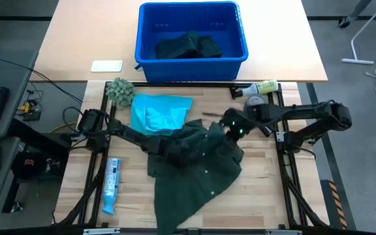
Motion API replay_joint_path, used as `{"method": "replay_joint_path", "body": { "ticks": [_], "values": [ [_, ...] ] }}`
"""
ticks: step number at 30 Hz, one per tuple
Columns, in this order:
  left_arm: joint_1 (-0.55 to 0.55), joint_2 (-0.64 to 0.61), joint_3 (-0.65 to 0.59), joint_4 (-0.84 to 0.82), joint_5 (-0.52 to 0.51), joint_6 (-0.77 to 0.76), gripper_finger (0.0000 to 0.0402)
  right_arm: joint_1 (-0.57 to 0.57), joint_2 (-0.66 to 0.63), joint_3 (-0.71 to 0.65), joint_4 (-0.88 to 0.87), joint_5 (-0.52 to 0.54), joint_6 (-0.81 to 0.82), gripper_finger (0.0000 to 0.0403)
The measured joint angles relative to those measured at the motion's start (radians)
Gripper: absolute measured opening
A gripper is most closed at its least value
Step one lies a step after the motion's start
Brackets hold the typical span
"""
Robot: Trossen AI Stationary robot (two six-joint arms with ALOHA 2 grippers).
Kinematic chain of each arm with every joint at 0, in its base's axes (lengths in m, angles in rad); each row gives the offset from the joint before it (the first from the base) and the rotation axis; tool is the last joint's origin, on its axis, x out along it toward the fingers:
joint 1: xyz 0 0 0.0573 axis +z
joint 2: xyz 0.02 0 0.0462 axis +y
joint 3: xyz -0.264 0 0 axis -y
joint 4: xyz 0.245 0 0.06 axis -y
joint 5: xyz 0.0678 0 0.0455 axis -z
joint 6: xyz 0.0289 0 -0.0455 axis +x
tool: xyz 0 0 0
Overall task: Fold laundry
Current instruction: Fold the green polo shirt from the blue laundry bin
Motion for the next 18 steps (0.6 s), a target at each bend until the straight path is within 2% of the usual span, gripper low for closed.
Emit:
{"method": "replay_joint_path", "body": {
  "ticks": [4, 9, 16, 18],
  "values": [
    [0.041, 0.0, 0.0, -0.001, 0.024, 0.007, 0.0, 0.125, 0.067, -0.034, 0.132, -0.003, 0.083, 0.0],
    [0.048, 0.0, 0.0, -0.002, 0.024, 0.018, 0.0, 0.236, 0.194, -0.044, 0.312, -0.018, 0.112, 0.0],
    [0.002, 0.0, 0.0, -0.001, 0.032, -0.01, 0.0, 0.293, 0.333, -0.043, 0.366, -0.024, 0.175, 0.0009],
    [-0.016, 0.0, 0.0, -0.001, 0.032, -0.018, 0.0, 0.293, 0.341, -0.043, 0.363, -0.071, 0.185, 0.0018]
  ]
}}
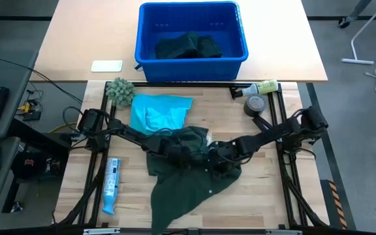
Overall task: Fold laundry
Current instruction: Fold the green polo shirt from the blue laundry bin
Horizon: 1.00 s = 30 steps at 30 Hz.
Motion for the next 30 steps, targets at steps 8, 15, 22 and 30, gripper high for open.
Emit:
{"method": "replay_joint_path", "body": {
  "ticks": [8, 15, 22, 30],
  "values": [
    [-0.066, 0.0, 0.0, 0.0, -0.001, -0.037, 0.0, -0.025, -0.003, 0.0, -0.014, -0.1, 0.005, 0.0075],
    [-0.094, 0.0, 0.0, -0.001, -0.009, -0.045, 0.0, -0.054, -0.098, 0.034, -0.092, -0.121, -0.032, 0.0119],
    [-0.095, 0.0, 0.0, -0.001, -0.012, -0.028, 0.0, -0.051, -0.119, 0.048, -0.11, -0.258, -0.006, 0.0122],
    [-0.095, 0.0, -0.002, 0.001, -0.013, -0.026, 0.0, -0.056, -0.212, 0.048, -0.265, -0.168, -0.045, 0.0122]
  ]
}}
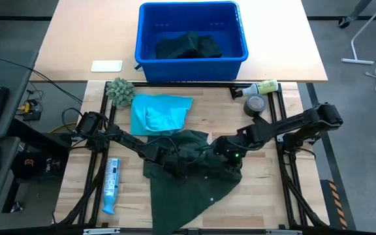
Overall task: Fold laundry
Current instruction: Fold the green polo shirt from the blue laundry bin
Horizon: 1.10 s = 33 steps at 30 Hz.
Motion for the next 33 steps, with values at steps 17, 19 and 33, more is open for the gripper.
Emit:
{"method": "replay_joint_path", "body": {
  "ticks": [17, 19, 33],
  "values": [
    [0.0, 0.0, -0.003, 0.001, -0.016, 0.001, 0.0, -0.061, -0.135, 0.0, -0.269, 0.254, 0.0, 0.0122],
    [0.0, 0.0, -0.003, 0.001, -0.016, 0.001, 0.0, -0.082, -0.16, 0.0, -0.291, 0.278, 0.001, 0.0122],
    [0.0, 0.0, -0.003, 0.0, -0.005, -0.011, 0.0, -0.218, -0.128, -0.148, -0.226, 0.442, 0.077, 0.0122]
  ]
}}
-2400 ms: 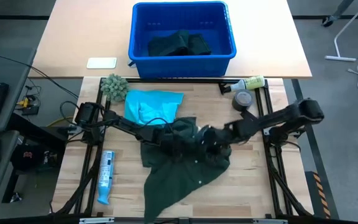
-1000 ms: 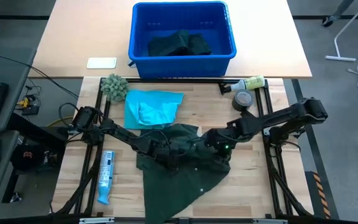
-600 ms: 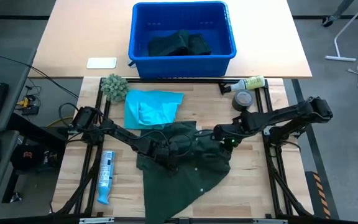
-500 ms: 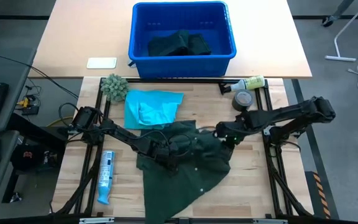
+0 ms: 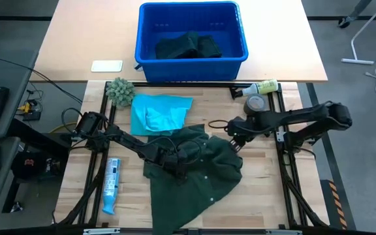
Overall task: Fold laundry
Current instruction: Fold the green polo shirt from the blue laundry bin
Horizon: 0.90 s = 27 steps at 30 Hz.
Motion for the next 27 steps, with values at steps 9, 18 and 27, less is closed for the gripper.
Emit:
{"method": "replay_joint_path", "body": {
  "ticks": [9, 18, 27],
  "values": [
    [-0.005, 0.0, 0.0, -0.001, 0.01, -0.043, 0.0, -0.019, 0.038, -0.22, 0.459, -0.224, 0.103, 0.0122],
    [-0.006, 0.0, 0.0, 0.0, -0.017, -0.043, 0.0, 0.06, 0.039, -0.234, 0.626, -0.324, 0.164, 0.0122],
    [-0.005, 0.0, 0.0, 0.002, -0.051, -0.043, 0.0, 0.126, 0.134, -0.234, 0.706, -0.321, 0.229, 0.0122]
  ]
}}
